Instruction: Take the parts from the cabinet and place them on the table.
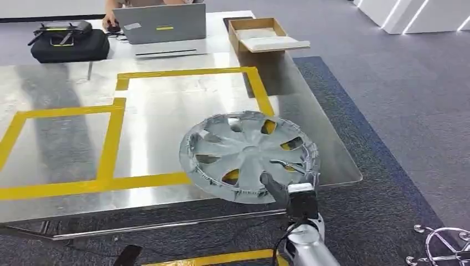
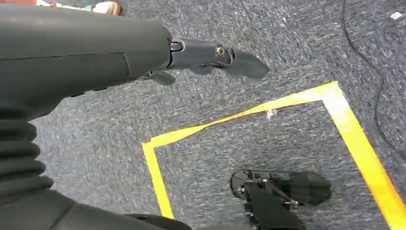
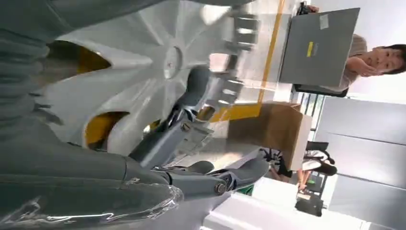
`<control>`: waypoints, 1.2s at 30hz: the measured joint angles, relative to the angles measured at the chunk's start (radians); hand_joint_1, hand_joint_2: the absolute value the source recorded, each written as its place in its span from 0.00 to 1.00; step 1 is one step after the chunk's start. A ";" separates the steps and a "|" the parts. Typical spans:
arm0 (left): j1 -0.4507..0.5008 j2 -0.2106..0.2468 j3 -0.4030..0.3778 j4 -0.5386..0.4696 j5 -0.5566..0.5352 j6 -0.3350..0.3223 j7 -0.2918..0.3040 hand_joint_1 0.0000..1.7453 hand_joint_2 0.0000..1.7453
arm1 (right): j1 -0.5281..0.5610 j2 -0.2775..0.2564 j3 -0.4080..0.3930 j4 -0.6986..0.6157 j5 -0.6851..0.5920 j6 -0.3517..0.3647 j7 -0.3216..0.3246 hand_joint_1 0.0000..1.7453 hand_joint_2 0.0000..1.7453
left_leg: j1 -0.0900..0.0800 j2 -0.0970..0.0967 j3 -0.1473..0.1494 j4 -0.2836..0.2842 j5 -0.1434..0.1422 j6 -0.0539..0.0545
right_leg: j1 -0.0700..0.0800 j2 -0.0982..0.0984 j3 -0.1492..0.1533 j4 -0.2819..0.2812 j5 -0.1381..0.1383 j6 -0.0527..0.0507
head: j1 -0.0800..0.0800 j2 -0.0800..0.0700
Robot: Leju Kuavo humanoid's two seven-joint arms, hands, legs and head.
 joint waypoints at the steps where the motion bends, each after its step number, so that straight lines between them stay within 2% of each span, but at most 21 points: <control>1: 0.000 0.000 0.000 0.000 -0.001 0.001 0.000 0.00 1.00 | 0.002 0.000 0.000 0.000 -0.001 0.000 0.000 0.00 1.00 | 0.000 0.000 0.000 0.000 0.000 0.000 | 0.000 0.000 0.001 -0.004 0.013 0.000 | 0.001 0.000; 2: 0.000 0.000 0.000 0.000 -0.002 0.002 0.000 0.00 1.00 | 0.003 0.000 0.000 0.000 -0.001 0.002 0.000 0.00 1.00 | 0.000 -0.001 0.001 0.000 0.000 -0.001 | 0.000 0.000 0.025 -0.051 0.045 -0.002 | 0.000 0.000; 4: -0.001 -0.001 0.000 0.000 -0.002 0.002 0.000 0.00 1.00 | 0.001 0.000 0.002 0.000 -0.001 0.002 0.000 0.00 1.00 | 0.002 -0.002 0.006 0.000 -0.003 -0.005 | -0.002 -0.001 0.128 -0.247 0.133 -0.006 | 0.001 0.000; 5: -0.001 0.000 0.000 0.000 -0.002 0.002 0.000 0.00 1.00 | -0.001 0.000 0.003 0.000 -0.001 0.002 0.000 0.00 1.00 | -0.001 -0.003 0.007 0.001 -0.005 -0.011 | -0.003 -0.001 0.162 -0.315 0.135 -0.007 | 0.001 0.000; 9: -0.001 0.000 0.000 0.000 -0.002 0.002 0.000 0.00 1.00 | 0.003 0.002 0.003 0.000 -0.004 0.002 0.002 0.00 1.00 | -0.002 -0.004 0.004 -0.005 0.002 -0.035 | 0.005 0.006 0.166 -0.320 0.136 -0.033 | -0.002 0.000; 10: -0.002 0.000 0.000 0.000 -0.003 0.002 0.000 0.00 1.00 | 0.003 0.003 0.003 -0.001 -0.005 0.002 0.002 0.00 1.00 | -0.001 -0.003 0.002 -0.004 -0.003 -0.042 | -0.001 0.005 0.169 -0.328 0.142 -0.042 | -0.002 0.000; 11: -0.002 0.000 0.000 0.000 -0.003 0.002 0.000 0.00 1.00 | 0.001 0.004 0.003 -0.001 -0.005 0.002 0.002 0.00 1.00 | -0.001 0.000 -0.006 0.015 -0.020 -0.045 | -0.002 0.004 0.169 -0.329 0.143 -0.047 | -0.005 0.000; 13: -0.003 0.000 0.001 0.000 -0.003 0.003 0.000 0.00 1.00 | 0.000 0.005 0.003 0.000 -0.005 0.002 0.002 0.00 1.00 | -0.002 0.000 -0.069 0.150 -0.095 -0.050 | -0.001 0.001 0.168 -0.329 0.143 -0.054 | -0.010 0.000; 14: -0.001 -0.001 0.001 0.000 -0.003 0.003 0.000 0.00 0.00 | 0.002 0.005 0.003 0.000 -0.005 0.002 0.002 0.00 1.00 | -0.002 0.000 -0.113 0.240 -0.131 -0.050 | 0.001 0.000 0.168 -0.329 0.142 -0.056 | -0.010 0.000; 15: 0.001 -0.002 0.001 0.000 -0.002 0.003 0.001 0.00 0.00 | 0.004 0.005 0.003 0.000 -0.006 0.002 0.002 0.00 1.00 | -0.002 0.000 -0.147 0.306 -0.149 -0.050 | 0.002 0.000 0.167 -0.329 0.142 -0.057 | -0.011 0.000; 17: 0.002 -0.002 0.003 0.000 0.001 0.003 0.001 0.00 0.00 | 0.004 0.005 0.003 0.001 -0.006 0.002 0.002 0.00 1.00 | -0.003 0.000 -0.143 0.289 -0.109 -0.048 | 0.002 0.002 0.168 -0.329 0.142 -0.057 | -0.011 0.000; 20: -0.003 -0.002 0.006 0.000 0.007 0.000 -0.003 0.00 0.00 | 0.004 0.005 0.003 0.000 -0.007 0.003 0.002 0.00 1.00 | -0.002 0.002 -0.019 0.041 0.011 -0.039 | 0.002 0.003 0.172 -0.328 0.141 -0.053 | -0.011 0.000; 21: -0.007 -0.003 0.006 0.000 0.008 0.000 -0.005 0.00 0.00 | 0.002 0.005 0.003 0.000 -0.007 0.003 0.002 0.00 1.00 | -0.005 0.002 0.000 -0.004 0.001 -0.037 | 0.013 0.004 0.166 -0.319 0.138 -0.044 | -0.011 0.000; 24: -0.006 -0.006 0.006 0.000 0.008 -0.004 -0.007 0.00 0.00 | 0.003 0.005 0.003 0.000 -0.008 0.003 0.002 0.00 1.00 | -0.009 -0.001 -0.008 0.002 0.003 -0.023 | 0.007 0.003 0.167 -0.331 0.145 -0.030 | -0.009 0.000; 26: -0.005 -0.005 0.008 0.000 0.008 -0.008 -0.007 0.00 0.00 | 0.003 0.005 0.002 -0.001 -0.008 0.000 0.001 0.00 1.00 | 0.000 0.001 -0.005 -0.005 0.010 -0.010 | 0.007 0.003 0.156 -0.316 0.130 -0.017 | -0.008 0.000; 27: -0.007 -0.005 0.008 0.000 0.008 -0.010 -0.008 0.00 0.00 | 0.003 0.005 0.002 -0.002 -0.007 -0.002 0.000 0.00 1.00 | 0.000 0.001 -0.005 -0.004 0.010 -0.004 | 0.006 0.001 0.137 -0.272 0.100 -0.011 | 0.000 0.000; 29: -0.006 -0.006 0.008 0.000 0.008 -0.013 -0.008 0.00 0.00 | 0.006 0.003 0.002 -0.002 -0.007 -0.002 0.000 0.00 1.00 | 0.000 0.001 -0.006 -0.004 0.009 0.000 | 0.001 0.001 0.056 -0.097 0.020 -0.003 | 0.000 0.000; 31: -0.001 -0.006 0.008 0.000 0.005 -0.014 -0.009 0.00 0.00 | 0.015 0.002 0.001 -0.004 -0.008 -0.004 -0.001 0.00 1.00 | 0.000 0.002 -0.006 -0.004 0.009 0.000 | 0.000 0.000 0.005 0.004 -0.007 0.001 | 0.001 0.000; 33: -0.001 -0.006 0.009 0.000 0.007 -0.014 -0.018 0.00 0.00 | 0.022 0.000 0.000 -0.012 -0.008 -0.005 -0.001 0.00 1.00 | 0.001 0.001 -0.004 -0.004 0.008 -0.001 | -0.003 0.000 0.048 -0.085 0.055 0.000 | 0.001 0.000; 35: -0.001 -0.008 0.009 0.000 0.008 -0.016 -0.023 0.00 0.00 | 0.024 0.000 0.000 -0.027 -0.009 -0.005 -0.001 0.00 1.00 | 0.002 -0.002 0.000 -0.002 0.005 -0.008 | -0.008 -0.001 0.150 -0.279 0.138 0.001 | 0.001 0.000; 36: -0.001 -0.006 0.010 0.000 0.008 -0.017 -0.026 0.00 0.00 | 0.024 0.000 0.000 -0.031 -0.009 -0.005 -0.001 0.00 1.00 | -0.006 -0.002 -0.002 0.001 0.002 -0.018 | -0.006 -0.001 0.171 -0.320 0.124 0.002 | 0.003 0.000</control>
